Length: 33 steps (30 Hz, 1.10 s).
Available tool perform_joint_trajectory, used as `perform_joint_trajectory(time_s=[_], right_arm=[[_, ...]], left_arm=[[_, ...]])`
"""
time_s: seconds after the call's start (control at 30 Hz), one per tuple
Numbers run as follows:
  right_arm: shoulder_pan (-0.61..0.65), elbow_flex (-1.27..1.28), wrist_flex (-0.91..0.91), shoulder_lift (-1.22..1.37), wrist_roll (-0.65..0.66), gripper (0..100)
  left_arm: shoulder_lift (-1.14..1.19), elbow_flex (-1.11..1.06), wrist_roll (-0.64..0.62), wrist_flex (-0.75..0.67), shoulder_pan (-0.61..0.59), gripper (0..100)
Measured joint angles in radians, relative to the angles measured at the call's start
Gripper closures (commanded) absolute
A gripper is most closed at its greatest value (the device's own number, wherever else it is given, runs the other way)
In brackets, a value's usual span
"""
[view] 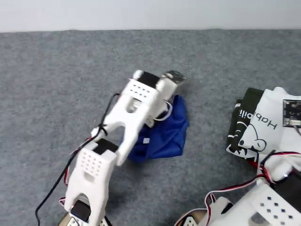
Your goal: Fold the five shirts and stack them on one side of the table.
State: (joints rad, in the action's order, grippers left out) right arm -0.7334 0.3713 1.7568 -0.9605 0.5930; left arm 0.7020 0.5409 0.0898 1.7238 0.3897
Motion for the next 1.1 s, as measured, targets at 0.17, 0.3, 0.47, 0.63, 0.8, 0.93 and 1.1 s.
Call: perform_joint_trajectory(time_s=[0.17,0.3,0.47,0.63,0.8,0.93,1.1], right_arm=[[0.038,0.000,0.000,0.000,0.000,76.1],[0.094,0.000,0.000,0.000,0.000,76.1],[0.150,0.000,0.000,0.000,0.000,76.1],[0.261,0.000,0.000,0.003,-0.066,76.2],[0.462,0.000,0.000,0.109,-0.192,87.2],[0.652,-0.034,0.000,0.258,-0.316,98.3],[0.896,-0.130,-0.003,0.477,-0.385,98.9]], left_arm=[[0.023,0.000,0.008,-0.011,-0.112,100],[0.094,0.006,0.060,-0.055,-0.190,100],[0.100,0.081,0.071,-0.032,-0.250,100],[0.063,0.163,0.046,0.000,-0.299,100],[-0.167,0.130,-0.005,0.000,-0.373,100],[-0.436,0.000,-0.026,0.002,-0.450,100],[-0.761,-0.255,-0.034,0.005,-0.574,100]])
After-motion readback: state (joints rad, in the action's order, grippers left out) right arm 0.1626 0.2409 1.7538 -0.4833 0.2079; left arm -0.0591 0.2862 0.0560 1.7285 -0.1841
